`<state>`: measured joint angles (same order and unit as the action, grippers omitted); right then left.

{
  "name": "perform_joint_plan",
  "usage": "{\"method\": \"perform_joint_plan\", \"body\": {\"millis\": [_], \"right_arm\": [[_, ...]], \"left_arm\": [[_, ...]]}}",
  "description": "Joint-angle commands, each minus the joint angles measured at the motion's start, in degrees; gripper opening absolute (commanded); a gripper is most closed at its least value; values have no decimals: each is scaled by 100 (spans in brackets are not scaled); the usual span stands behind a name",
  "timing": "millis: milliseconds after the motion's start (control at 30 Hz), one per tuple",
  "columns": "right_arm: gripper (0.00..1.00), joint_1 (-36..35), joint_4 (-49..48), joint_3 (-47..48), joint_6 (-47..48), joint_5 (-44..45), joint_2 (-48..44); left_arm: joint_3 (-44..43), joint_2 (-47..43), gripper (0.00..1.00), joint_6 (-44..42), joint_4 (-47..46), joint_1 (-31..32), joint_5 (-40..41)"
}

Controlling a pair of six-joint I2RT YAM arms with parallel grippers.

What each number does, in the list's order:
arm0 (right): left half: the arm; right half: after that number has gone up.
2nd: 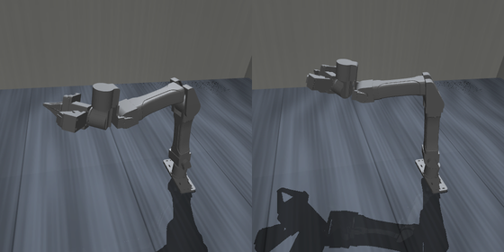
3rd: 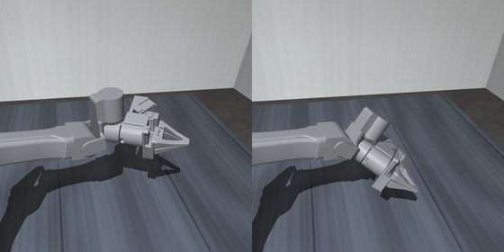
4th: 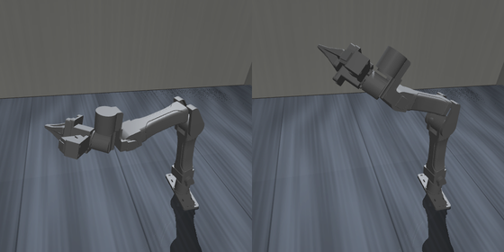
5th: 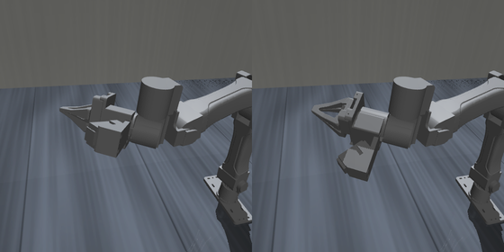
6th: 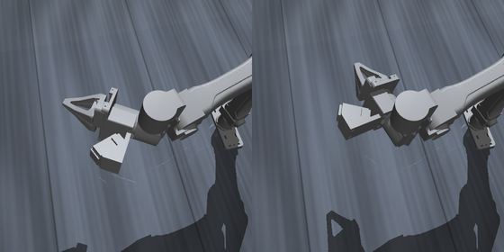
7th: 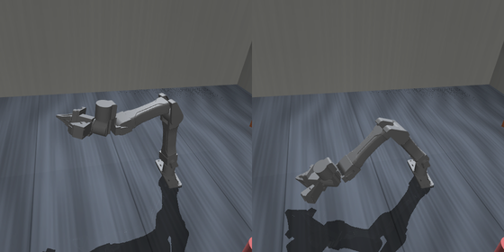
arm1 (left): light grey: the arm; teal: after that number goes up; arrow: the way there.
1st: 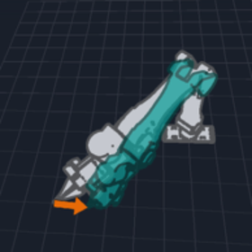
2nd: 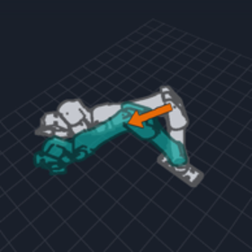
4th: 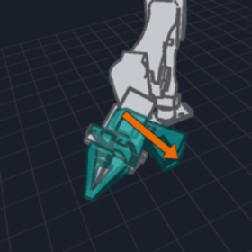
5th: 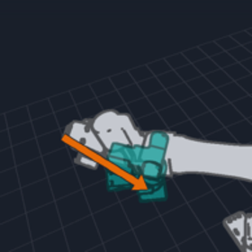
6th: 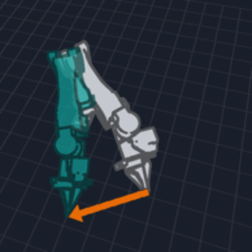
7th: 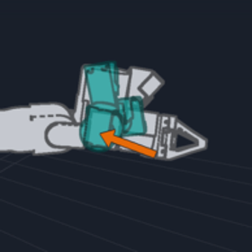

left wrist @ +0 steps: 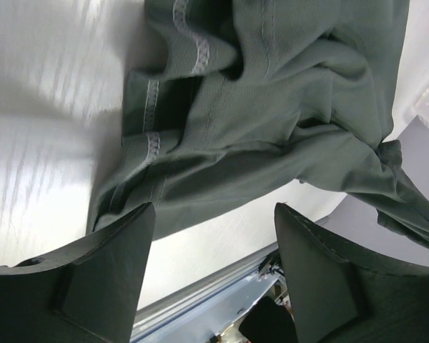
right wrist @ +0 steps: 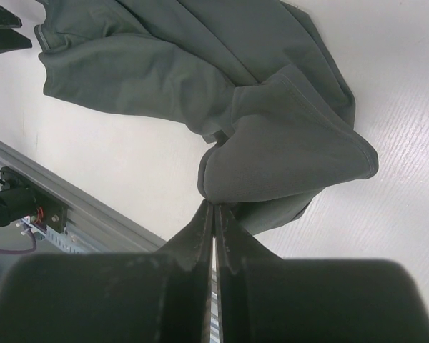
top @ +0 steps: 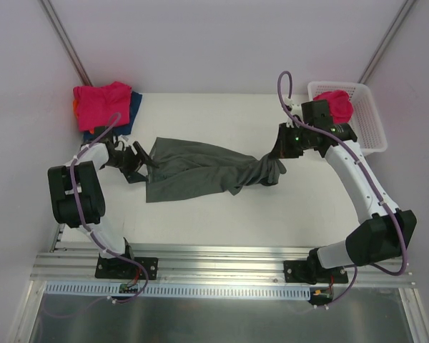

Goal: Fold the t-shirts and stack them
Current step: Flatten out the tshirt

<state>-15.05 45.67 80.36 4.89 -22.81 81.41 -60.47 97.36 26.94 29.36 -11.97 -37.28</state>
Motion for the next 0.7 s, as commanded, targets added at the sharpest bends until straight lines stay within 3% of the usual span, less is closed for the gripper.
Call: {"method": "perform_joint_plan", "body": {"millis": [0, 267, 667], "right_arm": [[1, -16, -102, 217, -75, 48, -37], [1, -16, -67, 217, -23, 171, -20], [1, -16, -137, 402, 21, 277, 130]], "left_arm": [[-395, 230, 67, -40, -282, 28, -166], [-940, 819, 64, -101, -317, 45, -183], [-616, 723, 61, -5, -352, 115, -306]]}}
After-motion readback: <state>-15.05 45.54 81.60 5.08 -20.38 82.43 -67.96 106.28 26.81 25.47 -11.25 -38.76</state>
